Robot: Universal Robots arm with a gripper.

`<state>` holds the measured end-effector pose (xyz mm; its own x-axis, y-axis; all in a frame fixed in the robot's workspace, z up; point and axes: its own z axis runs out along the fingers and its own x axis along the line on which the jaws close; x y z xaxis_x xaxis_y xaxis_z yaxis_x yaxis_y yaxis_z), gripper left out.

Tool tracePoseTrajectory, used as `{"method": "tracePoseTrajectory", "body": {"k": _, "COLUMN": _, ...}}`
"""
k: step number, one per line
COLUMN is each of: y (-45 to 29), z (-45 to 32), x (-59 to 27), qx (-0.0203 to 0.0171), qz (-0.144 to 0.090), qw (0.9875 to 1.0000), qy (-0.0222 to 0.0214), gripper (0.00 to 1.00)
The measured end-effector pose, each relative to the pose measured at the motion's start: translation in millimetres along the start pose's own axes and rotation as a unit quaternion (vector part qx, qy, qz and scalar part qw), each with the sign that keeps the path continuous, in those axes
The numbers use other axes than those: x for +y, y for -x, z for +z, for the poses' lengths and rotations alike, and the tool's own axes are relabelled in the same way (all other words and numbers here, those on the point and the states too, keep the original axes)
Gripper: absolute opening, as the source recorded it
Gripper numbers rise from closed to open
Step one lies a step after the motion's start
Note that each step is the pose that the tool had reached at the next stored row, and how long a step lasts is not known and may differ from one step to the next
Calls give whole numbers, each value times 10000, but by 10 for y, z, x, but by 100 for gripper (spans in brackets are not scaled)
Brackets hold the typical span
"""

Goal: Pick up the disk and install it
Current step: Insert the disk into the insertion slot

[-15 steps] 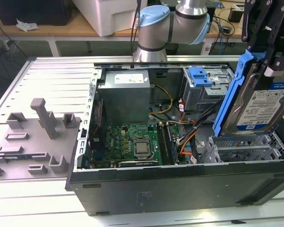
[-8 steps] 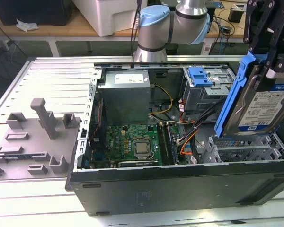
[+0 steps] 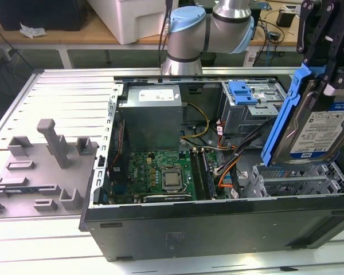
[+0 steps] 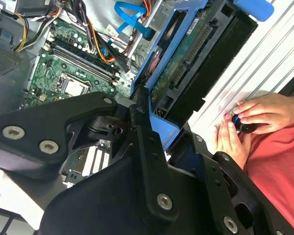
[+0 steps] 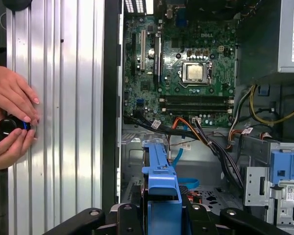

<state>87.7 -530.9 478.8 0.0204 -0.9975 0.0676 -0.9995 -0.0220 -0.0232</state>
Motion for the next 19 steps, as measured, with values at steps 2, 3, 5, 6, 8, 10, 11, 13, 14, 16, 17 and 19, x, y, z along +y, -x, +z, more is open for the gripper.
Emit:
{"method": "tracePoseTrajectory", "body": {"k": 2, "y": 11, "z": 6, "x": -3, "qx": 0, "qz": 11, "qw": 10000, "qy": 1, "gripper": 36}}
{"method": "tracePoseTrajectory", "body": {"k": 3, "y": 16, "z": 9, "x": -4, "qx": 0, "qz": 16, "qw": 10000, "qy": 1, "gripper": 36}}
{"method": "tracePoseTrajectory", "body": {"k": 5, "y": 23, "z": 18, "x": -9, "qx": -1, "qz": 33, "qw": 10000, "qy": 2, "gripper": 36}}
{"method": "tracePoseTrajectory", "body": {"k": 6, "y": 24, "z": 23, "x": -12, "qx": 0, "qz": 50, "qw": 10000, "qy": 3, "gripper": 36}}
{"method": "tracePoseTrajectory", "body": {"k": 8, "y": 33, "z": 35, "x": -20, "qx": 4, "qz": 118, "qw": 9999, "qy": 8, "gripper": 36}}
{"method": "tracePoseTrajectory", "body": {"k": 10, "y": 48, "z": 40, "x": -23, "qx": 4, "qz": 179, "qw": 9998, "qy": 12, "gripper": 36}}
{"method": "tracePoseTrajectory", "body": {"k": 11, "y": 51, "z": 41, "x": -23, "qx": 3, "qz": 193, "qw": 9998, "qy": 12, "gripper": 36}}
{"method": "tracePoseTrajectory", "body": {"k": 13, "y": 56, "z": 43, "x": -24, "qx": -15, "qz": 236, "qw": 9997, "qy": 14, "gripper": 36}}
{"method": "tracePoseTrajectory", "body": {"k": 14, "y": 56, "z": 43, "x": -25, "qx": -39, "qz": 245, "qw": 9997, "qy": 13, "gripper": 36}}
{"method": "tracePoseTrajectory", "body": {"k": 16, "y": 56, "z": 44, "x": -26, "qx": -87, "qz": 249, "qw": 9997, "qy": 12, "gripper": 36}}
{"method": "tracePoseTrajectory", "body": {"k": 17, "y": 56, "z": 44, "x": -27, "qx": -113, "qz": 250, "qw": 9996, "qy": 11, "gripper": 36}}
{"method": "tracePoseTrajectory", "body": {"k": 19, "y": 57, "z": 49, "x": -31, "qx": -191, "qz": 252, "qw": 9995, "qy": 9, "gripper": 36}}
